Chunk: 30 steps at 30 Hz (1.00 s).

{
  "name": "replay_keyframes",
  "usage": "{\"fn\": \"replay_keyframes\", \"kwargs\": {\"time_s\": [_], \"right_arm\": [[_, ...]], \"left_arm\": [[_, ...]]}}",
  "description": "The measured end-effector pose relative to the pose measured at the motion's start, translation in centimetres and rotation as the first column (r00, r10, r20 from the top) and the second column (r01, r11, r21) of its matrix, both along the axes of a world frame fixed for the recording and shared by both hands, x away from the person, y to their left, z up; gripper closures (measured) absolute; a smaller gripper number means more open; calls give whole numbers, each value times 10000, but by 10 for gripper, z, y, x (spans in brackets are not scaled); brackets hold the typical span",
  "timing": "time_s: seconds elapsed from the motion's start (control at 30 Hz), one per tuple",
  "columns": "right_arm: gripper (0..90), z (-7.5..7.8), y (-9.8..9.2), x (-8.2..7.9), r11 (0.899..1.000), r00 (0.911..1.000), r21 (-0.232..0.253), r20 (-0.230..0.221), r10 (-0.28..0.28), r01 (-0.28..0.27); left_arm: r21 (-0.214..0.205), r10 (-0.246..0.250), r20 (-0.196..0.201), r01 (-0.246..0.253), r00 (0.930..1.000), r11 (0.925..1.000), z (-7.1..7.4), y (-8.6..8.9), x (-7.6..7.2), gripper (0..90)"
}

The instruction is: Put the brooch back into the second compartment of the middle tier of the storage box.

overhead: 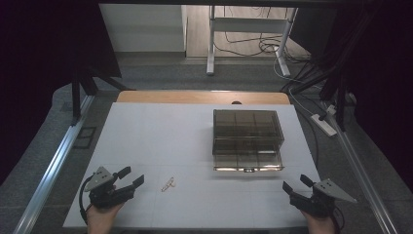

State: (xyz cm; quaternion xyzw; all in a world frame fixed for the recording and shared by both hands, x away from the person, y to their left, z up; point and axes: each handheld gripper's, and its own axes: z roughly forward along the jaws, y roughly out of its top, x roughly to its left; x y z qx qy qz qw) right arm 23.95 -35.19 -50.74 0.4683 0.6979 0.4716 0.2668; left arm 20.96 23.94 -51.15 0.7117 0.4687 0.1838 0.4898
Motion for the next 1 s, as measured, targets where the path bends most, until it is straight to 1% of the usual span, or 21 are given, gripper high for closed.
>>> {"fn": "replay_keyframes", "kwargs": {"time_s": [0.1, 0.17, 0.27, 0.33, 0.43, 0.53, 0.63, 0.7, 0.8, 0.87, 1.0], "right_arm": [[241, 0, 1, 0, 10000, 10000, -83, -89, 40, -40], [241, 1, 1, -1, 9999, 9999, -128, -79, 76, -77], [241, 1, 0, -2, 10000, 10000, -6, -93, 5, -5], [241, 1, -1, -2, 10000, 9999, 51, -121, -40, 41], [241, 1, 0, -2, 10000, 9999, -65, -157, 8, -9], [241, 1, 1, -3, 9999, 9998, -139, -210, 48, -51], [243, 2, 1, -3, 9999, 9998, -150, -215, 24, -28], [243, 2, 1, -3, 9999, 9997, -150, -241, 13, -17], [244, 2, 1, -3, 9999, 9996, -140, -288, 24, -28], [244, 2, 2, -3, 9999, 9995, -149, -300, 39, -43], [246, 2, 2, -2, 9999, 9993, -154, -374, 61, -67]], "left_arm": [[85, -211, -200, 213, 9996, 9997, 1, -5, 5, 357], [140, -295, -230, 298, 9993, 9995, 2, -8, 7, 364], [216, -463, -330, 470, 9984, 9987, 3, -12, 9, 373], [330, -570, -466, 585, 9973, 9977, 4, -16, 12, 382], [586, -804, -712, 846, 9942, 9947, 3, -23, 17, 395], [1024, -990, -904, 1081, 9910, 9889, 3, -34, 21, 407], [1314, -1173, -1042, 1305, 9876, 9827, 4, -42, 25, 433], [1467, -1240, -1179, 1408, 9852, 9791, 3, -47, 28, 448], [1682, -1362, -1501, 1611, 9792, 9725, 1, -53, 32, 472], [1825, -1395, -1643, 1691, 9765, 9686, 0, -56, 33, 480], [2006, -1506, -1968, 1902, 9688, 9610, -3, -63, 36, 499]]}}
